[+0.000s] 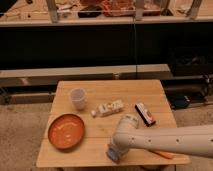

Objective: Wipe the white sponge on the table

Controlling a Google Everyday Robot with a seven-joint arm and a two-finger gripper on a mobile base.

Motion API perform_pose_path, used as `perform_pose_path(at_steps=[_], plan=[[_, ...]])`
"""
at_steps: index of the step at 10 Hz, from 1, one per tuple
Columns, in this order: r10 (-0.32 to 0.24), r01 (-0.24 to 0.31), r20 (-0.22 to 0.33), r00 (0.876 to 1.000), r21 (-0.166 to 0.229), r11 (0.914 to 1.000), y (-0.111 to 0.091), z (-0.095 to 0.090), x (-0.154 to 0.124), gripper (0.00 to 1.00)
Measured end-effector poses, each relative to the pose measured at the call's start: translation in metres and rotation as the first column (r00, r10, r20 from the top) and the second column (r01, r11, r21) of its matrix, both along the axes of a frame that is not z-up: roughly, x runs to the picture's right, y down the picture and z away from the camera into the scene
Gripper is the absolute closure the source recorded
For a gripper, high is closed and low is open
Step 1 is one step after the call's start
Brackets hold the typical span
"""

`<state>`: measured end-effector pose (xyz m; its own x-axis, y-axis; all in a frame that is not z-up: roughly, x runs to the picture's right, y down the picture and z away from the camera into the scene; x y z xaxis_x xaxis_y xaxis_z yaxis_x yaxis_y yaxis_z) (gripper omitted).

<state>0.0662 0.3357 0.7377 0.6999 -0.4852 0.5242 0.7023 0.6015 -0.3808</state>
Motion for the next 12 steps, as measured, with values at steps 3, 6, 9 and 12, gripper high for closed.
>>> perform_pose_path(at_steps=[3,6,9,12], plan=[[0.069,-0.069,-0.018,0.997,0.016,0.9975,-0.008,-0.002,0.022,0.46],[0.139,-0.139,-0.027,0.990,0.016,0.9902,-0.035,0.012,0.032,0.46],[0.185,-0.186,-0.043,0.982,0.002,0.9826,-0.054,0.027,0.039,0.46],[0.190,-0.191,-0.031,0.981,0.000,0.9817,-0.081,0.039,0.029,0.46]])
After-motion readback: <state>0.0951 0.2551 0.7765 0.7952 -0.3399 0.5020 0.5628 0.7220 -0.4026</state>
